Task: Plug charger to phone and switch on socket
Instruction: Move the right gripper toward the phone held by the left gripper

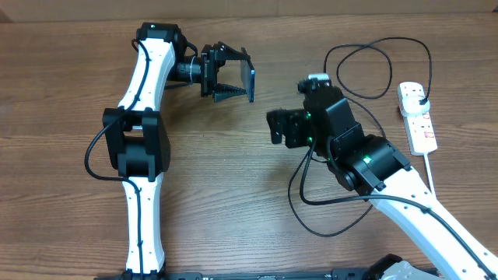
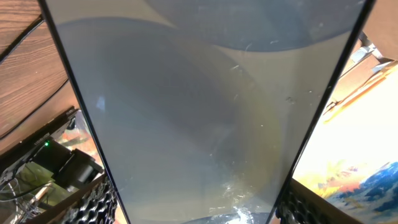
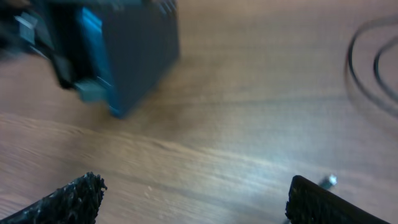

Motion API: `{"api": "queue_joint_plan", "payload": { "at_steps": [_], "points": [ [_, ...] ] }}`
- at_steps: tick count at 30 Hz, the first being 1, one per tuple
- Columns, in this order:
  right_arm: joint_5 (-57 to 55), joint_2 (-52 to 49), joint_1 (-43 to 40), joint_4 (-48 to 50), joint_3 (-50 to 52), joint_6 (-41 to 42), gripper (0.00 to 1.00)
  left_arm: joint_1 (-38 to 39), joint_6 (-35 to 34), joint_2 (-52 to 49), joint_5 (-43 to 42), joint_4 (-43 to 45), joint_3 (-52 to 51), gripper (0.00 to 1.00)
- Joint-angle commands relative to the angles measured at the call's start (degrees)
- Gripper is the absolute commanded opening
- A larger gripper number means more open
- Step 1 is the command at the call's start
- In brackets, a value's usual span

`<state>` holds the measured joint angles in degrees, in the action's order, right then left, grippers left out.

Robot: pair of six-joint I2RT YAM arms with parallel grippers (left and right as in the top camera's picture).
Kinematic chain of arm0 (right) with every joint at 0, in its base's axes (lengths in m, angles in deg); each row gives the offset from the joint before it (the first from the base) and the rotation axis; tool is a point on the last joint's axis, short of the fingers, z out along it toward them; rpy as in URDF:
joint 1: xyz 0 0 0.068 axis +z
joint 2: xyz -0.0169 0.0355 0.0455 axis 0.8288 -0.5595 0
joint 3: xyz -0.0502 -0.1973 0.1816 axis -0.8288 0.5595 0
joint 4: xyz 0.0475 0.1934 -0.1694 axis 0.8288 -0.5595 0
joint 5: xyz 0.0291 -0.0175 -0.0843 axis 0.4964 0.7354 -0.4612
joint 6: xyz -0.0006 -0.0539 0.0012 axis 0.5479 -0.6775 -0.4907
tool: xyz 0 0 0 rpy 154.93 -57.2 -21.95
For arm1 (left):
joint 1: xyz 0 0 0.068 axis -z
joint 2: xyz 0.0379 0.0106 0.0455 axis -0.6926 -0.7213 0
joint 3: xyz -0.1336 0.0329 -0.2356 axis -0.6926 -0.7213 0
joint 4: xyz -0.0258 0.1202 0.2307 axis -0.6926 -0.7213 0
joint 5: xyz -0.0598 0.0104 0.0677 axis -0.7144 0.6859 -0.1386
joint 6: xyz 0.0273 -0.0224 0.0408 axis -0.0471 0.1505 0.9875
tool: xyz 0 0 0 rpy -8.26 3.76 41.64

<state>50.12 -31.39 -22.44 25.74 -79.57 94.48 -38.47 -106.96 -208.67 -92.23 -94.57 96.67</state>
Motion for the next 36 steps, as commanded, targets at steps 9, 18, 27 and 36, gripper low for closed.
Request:
{"api": "queue_joint_plan", "payload": {
  "at_steps": [9,18,27,36],
  "points": [
    [4.28,-6.86,2.51,6.64,-7.76,-3.69,0.88,-0.22,-0.09,-0.11,-2.71,-0.17,1.62,0.75],
    [-4.24,-17.38,4.46,3.41,-16.11,-4.81,0.89,-0.22,-0.11,-0.11,-2.71,-0.15,1.62,0.75],
    [-5.99,-19.87,4.66,6.69,-16.11,-6.47,0.68,-0.22,1.22,-0.11,-2.6,-0.11,1.62,0.74],
    [-8.04,-21.64,4.66,9.55,-16.11,-6.49,0.62,-0.22,1.62,-0.11,-2.62,1.01,1.62,0.74]
  ]
}}
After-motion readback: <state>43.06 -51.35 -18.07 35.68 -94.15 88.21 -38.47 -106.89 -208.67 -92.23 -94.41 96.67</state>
